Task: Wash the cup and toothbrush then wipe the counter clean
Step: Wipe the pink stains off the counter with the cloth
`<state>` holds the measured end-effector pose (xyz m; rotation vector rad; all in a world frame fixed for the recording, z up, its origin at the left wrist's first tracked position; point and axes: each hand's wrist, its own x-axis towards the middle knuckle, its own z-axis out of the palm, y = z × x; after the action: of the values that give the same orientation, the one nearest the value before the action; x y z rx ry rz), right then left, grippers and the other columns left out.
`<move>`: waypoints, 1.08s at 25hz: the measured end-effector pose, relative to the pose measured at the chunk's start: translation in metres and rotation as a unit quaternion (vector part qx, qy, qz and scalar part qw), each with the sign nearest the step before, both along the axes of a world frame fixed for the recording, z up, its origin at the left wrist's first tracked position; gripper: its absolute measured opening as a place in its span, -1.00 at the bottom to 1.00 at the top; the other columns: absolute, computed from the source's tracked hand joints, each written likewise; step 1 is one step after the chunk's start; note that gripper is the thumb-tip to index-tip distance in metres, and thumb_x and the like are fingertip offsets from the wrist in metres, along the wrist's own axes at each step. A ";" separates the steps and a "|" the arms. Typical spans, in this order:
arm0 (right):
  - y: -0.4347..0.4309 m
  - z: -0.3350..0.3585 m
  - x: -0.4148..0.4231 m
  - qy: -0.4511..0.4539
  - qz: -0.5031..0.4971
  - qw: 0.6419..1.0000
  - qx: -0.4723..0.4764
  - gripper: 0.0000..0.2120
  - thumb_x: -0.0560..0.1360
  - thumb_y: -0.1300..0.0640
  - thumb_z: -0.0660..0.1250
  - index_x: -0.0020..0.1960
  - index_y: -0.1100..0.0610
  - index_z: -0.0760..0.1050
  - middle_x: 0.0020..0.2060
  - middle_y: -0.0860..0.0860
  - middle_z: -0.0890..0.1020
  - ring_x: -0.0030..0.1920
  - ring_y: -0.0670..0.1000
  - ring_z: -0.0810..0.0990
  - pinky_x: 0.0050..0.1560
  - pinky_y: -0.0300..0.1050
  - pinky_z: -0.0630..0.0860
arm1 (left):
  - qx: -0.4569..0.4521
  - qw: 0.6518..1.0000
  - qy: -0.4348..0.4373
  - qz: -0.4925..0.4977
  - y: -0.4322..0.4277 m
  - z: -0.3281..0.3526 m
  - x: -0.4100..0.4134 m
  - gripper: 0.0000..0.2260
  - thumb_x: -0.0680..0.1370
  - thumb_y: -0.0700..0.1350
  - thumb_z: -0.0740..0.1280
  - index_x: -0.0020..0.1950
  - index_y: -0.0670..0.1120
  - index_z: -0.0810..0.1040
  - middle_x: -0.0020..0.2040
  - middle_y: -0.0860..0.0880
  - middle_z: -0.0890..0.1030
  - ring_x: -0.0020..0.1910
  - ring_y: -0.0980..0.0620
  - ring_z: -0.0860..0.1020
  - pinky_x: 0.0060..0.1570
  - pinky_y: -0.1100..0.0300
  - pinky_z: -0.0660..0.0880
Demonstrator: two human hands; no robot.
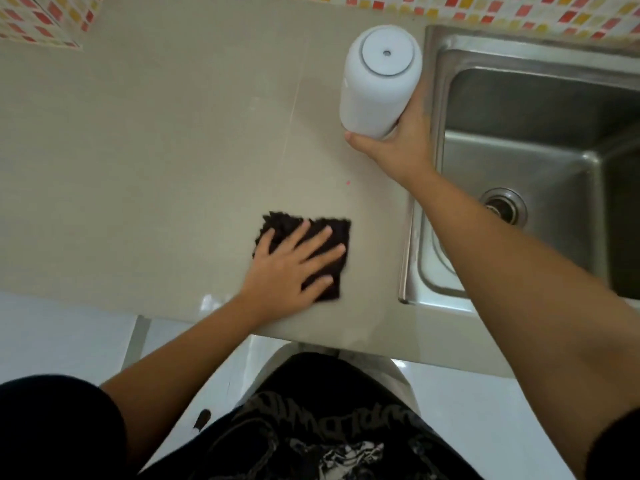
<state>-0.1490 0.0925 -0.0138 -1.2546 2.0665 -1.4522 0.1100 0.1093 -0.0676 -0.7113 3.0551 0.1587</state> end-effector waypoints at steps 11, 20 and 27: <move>-0.005 0.004 0.004 0.000 0.015 1.000 0.012 -0.08 0.25 0.03 0.56 0.42 0.19 0.09 0.10 -0.34 0.33 0.08 -0.53 0.34 0.02 -0.61 0.29 | 0.010 0.998 -0.001 -0.054 0.038 -0.001 0.057 -0.58 0.62 0.11 -0.09 0.48 0.14 0.15 0.48 0.11 0.22 0.49 0.02 0.17 0.32 -0.06 0.15; -0.020 0.023 -0.007 0.006 0.014 1.000 -0.014 -0.08 0.25 0.04 0.57 0.41 0.18 0.10 0.19 -0.14 0.38 0.15 -0.32 0.39 0.07 -0.59 0.30 | 0.019 0.985 -0.005 0.170 -0.092 0.005 0.018 -0.54 0.59 0.11 -0.09 0.49 0.12 0.19 0.50 0.07 0.24 0.50 -0.02 0.17 0.33 -0.15 0.22; -0.017 0.020 -0.025 0.011 -0.011 1.000 -0.014 -0.08 0.25 0.10 0.58 0.42 0.19 0.10 0.23 -0.10 0.38 0.17 -0.37 0.36 0.11 -0.61 0.25 | 0.033 0.995 -0.034 0.088 -0.091 0.008 0.151 -0.54 0.63 0.13 -0.16 0.52 0.09 0.08 0.53 0.16 0.09 0.52 0.13 0.00 0.17 -0.08 0.33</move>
<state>-0.1736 0.0758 0.0063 -1.2677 2.0880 -1.4891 0.2612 0.0183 -0.0596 -0.9601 2.9054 0.2298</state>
